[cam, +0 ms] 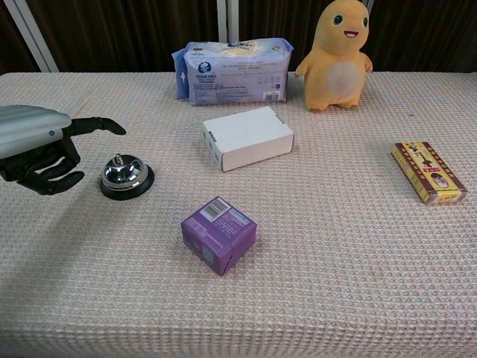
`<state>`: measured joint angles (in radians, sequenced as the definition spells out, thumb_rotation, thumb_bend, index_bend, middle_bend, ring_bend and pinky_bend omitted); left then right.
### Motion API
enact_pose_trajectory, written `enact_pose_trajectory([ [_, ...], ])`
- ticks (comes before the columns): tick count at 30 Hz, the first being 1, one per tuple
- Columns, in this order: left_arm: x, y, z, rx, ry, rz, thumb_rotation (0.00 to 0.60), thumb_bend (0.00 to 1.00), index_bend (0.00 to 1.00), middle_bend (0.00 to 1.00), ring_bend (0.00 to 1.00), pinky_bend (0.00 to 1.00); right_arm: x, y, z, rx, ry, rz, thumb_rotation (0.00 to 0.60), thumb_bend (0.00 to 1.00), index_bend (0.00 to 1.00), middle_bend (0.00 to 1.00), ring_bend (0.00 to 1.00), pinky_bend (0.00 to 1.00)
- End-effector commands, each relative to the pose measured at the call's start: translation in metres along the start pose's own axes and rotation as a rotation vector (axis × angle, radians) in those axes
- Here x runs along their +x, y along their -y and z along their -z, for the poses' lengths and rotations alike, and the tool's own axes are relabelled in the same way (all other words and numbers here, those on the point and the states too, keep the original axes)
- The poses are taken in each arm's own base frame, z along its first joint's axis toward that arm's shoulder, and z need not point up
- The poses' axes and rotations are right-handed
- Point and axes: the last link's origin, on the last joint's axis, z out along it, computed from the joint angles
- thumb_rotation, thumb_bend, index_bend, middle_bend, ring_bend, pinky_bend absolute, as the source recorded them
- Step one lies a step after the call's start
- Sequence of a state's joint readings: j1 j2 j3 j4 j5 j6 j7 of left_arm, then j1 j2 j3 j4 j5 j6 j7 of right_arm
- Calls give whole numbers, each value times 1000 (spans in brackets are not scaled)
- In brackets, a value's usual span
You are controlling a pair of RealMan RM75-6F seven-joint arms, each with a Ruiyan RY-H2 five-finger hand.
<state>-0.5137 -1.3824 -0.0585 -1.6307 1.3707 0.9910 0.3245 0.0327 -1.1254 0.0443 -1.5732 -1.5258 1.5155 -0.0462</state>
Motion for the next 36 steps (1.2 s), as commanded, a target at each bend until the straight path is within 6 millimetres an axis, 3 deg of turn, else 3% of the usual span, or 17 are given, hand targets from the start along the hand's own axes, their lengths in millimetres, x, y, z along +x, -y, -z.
enact_pose_trajectory([
  [1,0,0,0,0,3,2,600,504,102,828,813,793,-1,1,0,2,2,2,600,212,0,0,0,0],
  [36,-16,4,2,16,69,5,600,504,134,831,813,794,-7,2,-2,-2,21,9,600,214,0,0,0,0],
])
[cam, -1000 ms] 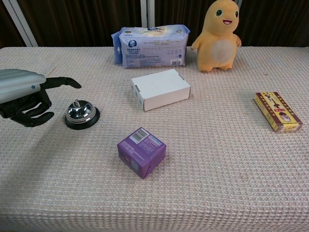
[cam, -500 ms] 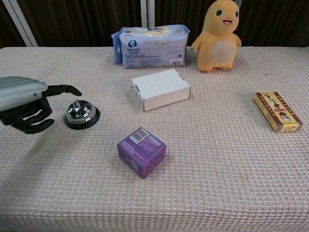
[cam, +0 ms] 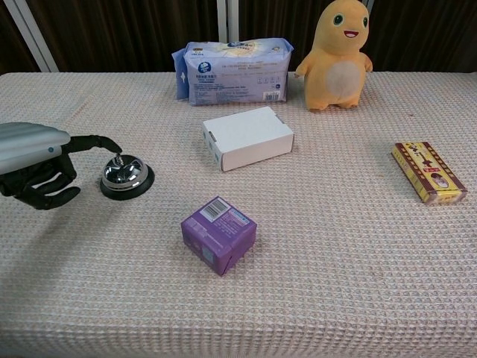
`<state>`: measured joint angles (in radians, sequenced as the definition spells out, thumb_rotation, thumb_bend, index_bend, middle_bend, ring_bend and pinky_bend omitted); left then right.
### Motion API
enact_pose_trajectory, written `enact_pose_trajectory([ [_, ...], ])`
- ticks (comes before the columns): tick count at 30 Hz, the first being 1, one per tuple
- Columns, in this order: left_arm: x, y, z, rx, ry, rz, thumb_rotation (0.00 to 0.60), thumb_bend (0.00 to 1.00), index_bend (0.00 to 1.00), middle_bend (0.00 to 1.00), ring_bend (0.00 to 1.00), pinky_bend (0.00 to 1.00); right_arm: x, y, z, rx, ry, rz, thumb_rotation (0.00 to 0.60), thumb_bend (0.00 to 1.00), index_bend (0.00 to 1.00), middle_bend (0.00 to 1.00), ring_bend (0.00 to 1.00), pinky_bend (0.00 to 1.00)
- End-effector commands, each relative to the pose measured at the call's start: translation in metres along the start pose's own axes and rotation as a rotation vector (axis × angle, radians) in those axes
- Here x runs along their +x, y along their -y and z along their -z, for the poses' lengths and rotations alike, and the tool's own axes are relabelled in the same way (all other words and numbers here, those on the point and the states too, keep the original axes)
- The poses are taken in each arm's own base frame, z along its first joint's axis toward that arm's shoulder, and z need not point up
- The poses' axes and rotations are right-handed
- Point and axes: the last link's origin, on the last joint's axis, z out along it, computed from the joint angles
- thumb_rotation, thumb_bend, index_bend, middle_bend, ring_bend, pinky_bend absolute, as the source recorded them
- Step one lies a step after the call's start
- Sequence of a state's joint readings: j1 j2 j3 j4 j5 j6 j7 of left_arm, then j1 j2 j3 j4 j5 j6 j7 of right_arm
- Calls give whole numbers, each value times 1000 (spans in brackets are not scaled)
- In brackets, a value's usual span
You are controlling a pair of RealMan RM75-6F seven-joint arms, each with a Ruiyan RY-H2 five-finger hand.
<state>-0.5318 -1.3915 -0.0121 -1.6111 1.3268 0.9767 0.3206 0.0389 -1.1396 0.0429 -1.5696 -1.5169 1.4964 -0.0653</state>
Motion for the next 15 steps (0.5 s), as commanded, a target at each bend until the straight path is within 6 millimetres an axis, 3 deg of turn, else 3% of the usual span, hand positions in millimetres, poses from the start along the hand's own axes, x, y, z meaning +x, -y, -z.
enact_pose_trajectory([
  [1,-2,0,-1,1,8,3,600,504,135,831,813,794,-1,0,-1,0,2,2,600,214,0,0,0,0],
  [15,7,0,1,-12,-66,14,600,504,139,834,816,794,1,-1,0,-5,-5,1,600,214,0,0,0,0],
])
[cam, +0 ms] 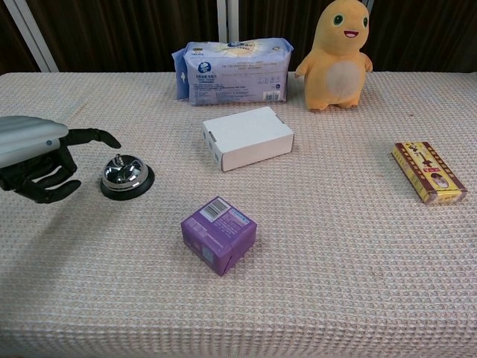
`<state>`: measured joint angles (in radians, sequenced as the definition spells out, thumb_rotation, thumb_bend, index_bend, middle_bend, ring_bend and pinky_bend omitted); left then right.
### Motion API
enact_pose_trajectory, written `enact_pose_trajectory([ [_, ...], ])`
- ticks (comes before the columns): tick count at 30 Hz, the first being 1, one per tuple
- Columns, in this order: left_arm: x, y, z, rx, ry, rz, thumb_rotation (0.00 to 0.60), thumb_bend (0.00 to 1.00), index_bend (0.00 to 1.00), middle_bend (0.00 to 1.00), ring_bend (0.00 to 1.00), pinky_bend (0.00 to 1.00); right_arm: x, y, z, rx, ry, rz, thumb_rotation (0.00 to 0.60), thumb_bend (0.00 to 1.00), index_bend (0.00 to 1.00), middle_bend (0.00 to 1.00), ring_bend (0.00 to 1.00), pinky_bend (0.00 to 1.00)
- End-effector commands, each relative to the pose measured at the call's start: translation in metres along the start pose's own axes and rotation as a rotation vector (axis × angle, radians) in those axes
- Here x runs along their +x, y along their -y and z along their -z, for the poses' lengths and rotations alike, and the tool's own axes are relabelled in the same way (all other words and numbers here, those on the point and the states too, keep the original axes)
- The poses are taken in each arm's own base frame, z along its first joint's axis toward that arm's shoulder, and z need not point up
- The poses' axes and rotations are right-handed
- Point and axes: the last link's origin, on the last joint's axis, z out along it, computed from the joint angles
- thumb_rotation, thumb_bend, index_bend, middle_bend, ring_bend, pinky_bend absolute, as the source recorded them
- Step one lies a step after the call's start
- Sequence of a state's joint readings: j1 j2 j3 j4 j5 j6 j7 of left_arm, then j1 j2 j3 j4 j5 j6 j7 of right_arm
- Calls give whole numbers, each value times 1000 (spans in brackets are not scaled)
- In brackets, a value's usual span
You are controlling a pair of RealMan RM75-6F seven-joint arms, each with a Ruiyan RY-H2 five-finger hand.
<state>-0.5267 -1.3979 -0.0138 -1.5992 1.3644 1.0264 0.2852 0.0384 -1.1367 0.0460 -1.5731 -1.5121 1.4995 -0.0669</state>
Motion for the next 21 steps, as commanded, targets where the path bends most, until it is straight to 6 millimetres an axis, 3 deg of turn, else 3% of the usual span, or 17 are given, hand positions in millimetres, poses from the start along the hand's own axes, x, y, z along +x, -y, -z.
enact_pose_trajectory([
  [1,1,0,1,-5,-6,-1,600,503,139,834,816,794,0,0,0,1,2,0,600,214,0,0,0,0],
  [10,-11,1,-1,0,72,-19,600,503,155,836,816,794,0,0,-1,2,2,-1,600,214,0,0,0,0],
  [21,2,-1,0,-2,2,-12,600,503,147,837,818,794,1,-1,0,1,-3,-5,600,214,0,0,0,0],
])
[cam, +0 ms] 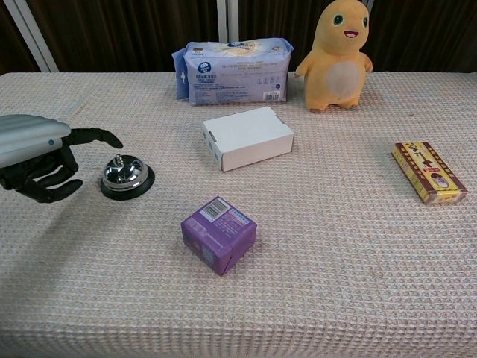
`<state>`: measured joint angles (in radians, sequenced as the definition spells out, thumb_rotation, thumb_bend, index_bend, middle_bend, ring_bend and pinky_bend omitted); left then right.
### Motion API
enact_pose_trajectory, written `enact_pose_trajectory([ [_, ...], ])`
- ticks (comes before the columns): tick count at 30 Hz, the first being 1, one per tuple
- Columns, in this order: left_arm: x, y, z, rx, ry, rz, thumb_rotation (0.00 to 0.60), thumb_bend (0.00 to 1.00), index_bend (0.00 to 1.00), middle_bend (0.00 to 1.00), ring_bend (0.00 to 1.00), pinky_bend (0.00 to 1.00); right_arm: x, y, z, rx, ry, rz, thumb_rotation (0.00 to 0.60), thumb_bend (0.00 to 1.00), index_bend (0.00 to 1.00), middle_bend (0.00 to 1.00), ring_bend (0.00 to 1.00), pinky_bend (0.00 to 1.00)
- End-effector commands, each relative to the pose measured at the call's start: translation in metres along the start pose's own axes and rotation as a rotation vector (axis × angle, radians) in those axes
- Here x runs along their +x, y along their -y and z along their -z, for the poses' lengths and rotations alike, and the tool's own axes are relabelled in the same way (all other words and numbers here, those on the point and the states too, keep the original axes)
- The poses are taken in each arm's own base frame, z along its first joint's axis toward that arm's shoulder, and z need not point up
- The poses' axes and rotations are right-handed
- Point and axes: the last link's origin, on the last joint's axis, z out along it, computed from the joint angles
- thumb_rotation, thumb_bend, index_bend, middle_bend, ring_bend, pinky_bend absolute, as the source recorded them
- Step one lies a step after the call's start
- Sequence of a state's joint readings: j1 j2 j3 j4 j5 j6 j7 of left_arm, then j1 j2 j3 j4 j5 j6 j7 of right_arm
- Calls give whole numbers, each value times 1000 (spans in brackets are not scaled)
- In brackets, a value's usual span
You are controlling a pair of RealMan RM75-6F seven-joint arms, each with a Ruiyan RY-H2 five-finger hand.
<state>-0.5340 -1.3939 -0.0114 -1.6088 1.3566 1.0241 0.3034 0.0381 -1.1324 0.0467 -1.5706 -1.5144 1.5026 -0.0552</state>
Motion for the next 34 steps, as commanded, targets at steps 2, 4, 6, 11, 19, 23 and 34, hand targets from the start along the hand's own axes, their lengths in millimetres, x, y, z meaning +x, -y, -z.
enact_pose_trajectory([
  [2,-2,2,1,3,15,-4,600,504,147,838,819,794,-1,0,0,-1,3,-1,600,214,0,0,0,0],
  [4,-6,2,2,4,41,-9,600,504,147,838,819,794,-2,0,0,-1,4,-1,600,214,0,0,0,0],
  [6,-11,2,2,7,68,-11,600,503,148,838,819,794,-2,0,0,-2,6,0,600,214,0,0,0,0],
  [11,-11,1,1,10,73,-11,600,503,150,838,819,794,-2,0,0,0,4,2,600,214,0,0,0,0],
  [19,29,10,34,68,-145,-71,600,503,150,838,818,793,0,-1,1,-1,-4,-4,600,214,0,0,0,0],
  [23,41,29,83,151,-310,-64,600,455,148,787,786,772,0,-2,2,0,-5,-7,600,214,0,0,0,0],
  [34,0,71,178,336,-249,-42,385,0,70,0,15,213,-3,-2,13,20,52,21,600,176,0,0,0,0],
])
